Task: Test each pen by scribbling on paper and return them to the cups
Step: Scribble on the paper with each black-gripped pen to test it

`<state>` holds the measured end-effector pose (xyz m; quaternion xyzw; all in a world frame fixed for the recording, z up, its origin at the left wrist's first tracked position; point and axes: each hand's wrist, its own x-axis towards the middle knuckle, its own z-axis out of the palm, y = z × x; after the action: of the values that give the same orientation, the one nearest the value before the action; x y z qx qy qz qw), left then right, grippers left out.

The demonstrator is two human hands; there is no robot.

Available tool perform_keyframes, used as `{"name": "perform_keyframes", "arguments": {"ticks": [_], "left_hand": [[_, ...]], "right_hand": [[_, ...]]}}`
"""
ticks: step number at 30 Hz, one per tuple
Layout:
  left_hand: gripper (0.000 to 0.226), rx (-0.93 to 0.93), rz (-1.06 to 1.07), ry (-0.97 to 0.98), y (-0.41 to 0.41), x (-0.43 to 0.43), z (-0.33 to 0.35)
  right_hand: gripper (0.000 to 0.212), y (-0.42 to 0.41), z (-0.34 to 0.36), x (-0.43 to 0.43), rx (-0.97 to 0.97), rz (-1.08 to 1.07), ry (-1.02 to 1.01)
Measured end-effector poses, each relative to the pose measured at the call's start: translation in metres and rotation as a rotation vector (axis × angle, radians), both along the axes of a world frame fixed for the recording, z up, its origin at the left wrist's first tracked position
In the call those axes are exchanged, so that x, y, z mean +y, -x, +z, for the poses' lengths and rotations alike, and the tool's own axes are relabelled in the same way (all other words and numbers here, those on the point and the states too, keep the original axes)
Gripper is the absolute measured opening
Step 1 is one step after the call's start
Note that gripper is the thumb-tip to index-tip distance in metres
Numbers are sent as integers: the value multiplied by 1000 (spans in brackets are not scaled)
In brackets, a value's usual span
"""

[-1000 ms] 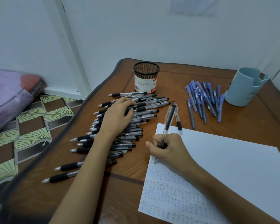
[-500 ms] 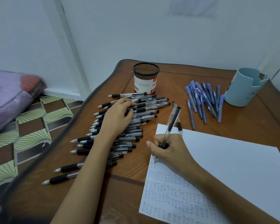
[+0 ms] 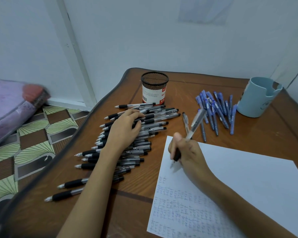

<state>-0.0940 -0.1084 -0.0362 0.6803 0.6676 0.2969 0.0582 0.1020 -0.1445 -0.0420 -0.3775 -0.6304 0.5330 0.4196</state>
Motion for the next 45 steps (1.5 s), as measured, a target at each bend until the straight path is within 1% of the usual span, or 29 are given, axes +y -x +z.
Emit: {"name": "perform_keyframes", "arguments": {"ticks": [2,3,4,5,7,9,11,14,19,20,21,23,25,26,28,31,33,35,37,39,41,43,45], "left_hand": [[29,4,1,3,1,0,0],[30,6,1,5,1,0,0],[30,7,2,5,0,0,0],[30,7,3,7,0,-1,0],[29,6,4,5,0,-1,0],[29,4,7,4,0,-1,0],[29,2,9,4,0,-1,0],[29,-1,7,6,0,-1,0],[29,-1,9,-7,1,0,-1],[29,-1,9,-8,1,0,-2],[29,-1,9,-8,1,0,-2],[29,0,7,-13,1,1,-2],[29,0,6,-20,1,1,-2],[29,-2,6,-22,1,1,-2],[29,-5,5,-22,1,1,-3],[29,-8,0,-34,1,0,-3],[29,-11,-28,-70,-1,-1,0],[31,5,-94,-118,-3,-1,4],[31,60,-161,-116,-4,-1,6],[30,100,-180,-55,-4,-1,5],[30,78,-171,-2,-3,-2,3],[30,52,-162,-4,-3,-1,3],[27,16,-133,-59,-2,-1,3]], "right_hand": [[50,-5,4,8,-26,-77,102],[40,-7,7,11,-16,-112,143],[25,-11,9,14,16,-116,166],[17,-13,10,17,50,-111,189],[29,-18,12,22,145,-106,240],[28,-21,13,26,251,-97,296],[31,-23,13,29,317,-78,360],[27,-26,10,32,343,-84,381],[24,-29,10,35,377,-156,372],[23,-30,9,36,353,-181,364],[22,-31,9,37,279,-219,335],[23,-35,10,40,34,-310,206],[29,-42,9,44,-211,-374,54],[35,-46,8,47,-303,-396,-7],[48,-53,6,51,-417,-420,-94],[53,-54,1,54,-536,-439,-224],[46,-51,-2,54,-557,-446,-353],[33,-48,-2,52,-512,-427,-455],[22,-44,-3,50,-449,-404,-496],[22,-40,-5,48,-398,-368,-505],[23,-37,-7,45,-390,-320,-510],[22,-35,-9,44,-413,-288,-522],[20,-33,-11,42,-477,-287,-565]]}}
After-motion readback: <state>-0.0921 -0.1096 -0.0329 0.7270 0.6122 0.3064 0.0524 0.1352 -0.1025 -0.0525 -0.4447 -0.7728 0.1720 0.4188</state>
